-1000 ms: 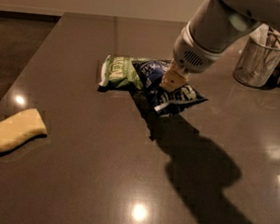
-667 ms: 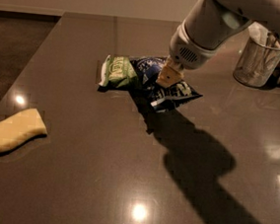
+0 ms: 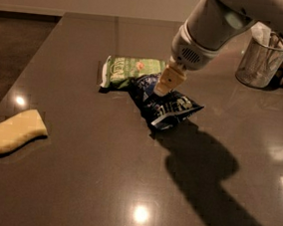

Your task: Move blue chip bag near green jalapeno chip bag

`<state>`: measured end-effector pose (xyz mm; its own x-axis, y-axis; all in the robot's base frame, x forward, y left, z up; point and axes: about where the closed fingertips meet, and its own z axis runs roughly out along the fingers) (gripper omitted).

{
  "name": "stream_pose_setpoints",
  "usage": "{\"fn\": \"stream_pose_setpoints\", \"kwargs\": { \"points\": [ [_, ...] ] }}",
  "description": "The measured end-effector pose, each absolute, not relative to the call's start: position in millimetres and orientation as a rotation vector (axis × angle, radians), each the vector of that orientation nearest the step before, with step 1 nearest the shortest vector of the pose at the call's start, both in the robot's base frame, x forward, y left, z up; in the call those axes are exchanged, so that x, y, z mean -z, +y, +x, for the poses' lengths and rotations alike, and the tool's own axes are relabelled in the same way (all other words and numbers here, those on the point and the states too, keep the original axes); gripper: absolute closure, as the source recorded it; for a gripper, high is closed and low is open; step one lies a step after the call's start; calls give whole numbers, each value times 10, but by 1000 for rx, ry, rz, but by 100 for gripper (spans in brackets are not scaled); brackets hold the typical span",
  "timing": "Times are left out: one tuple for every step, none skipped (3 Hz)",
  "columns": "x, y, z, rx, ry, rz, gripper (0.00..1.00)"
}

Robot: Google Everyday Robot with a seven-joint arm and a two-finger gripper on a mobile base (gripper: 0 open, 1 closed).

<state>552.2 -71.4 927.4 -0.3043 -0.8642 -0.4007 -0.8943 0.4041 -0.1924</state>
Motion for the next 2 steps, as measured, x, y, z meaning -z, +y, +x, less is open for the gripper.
{"fn": "stream_pose_setpoints", "kwargs": {
  "points": [
    [-9277, -708, 5516, -91, 2223, -1504, 0],
    [-9277, -708, 5516, -91, 2223, -1504, 0]
  ]
}}
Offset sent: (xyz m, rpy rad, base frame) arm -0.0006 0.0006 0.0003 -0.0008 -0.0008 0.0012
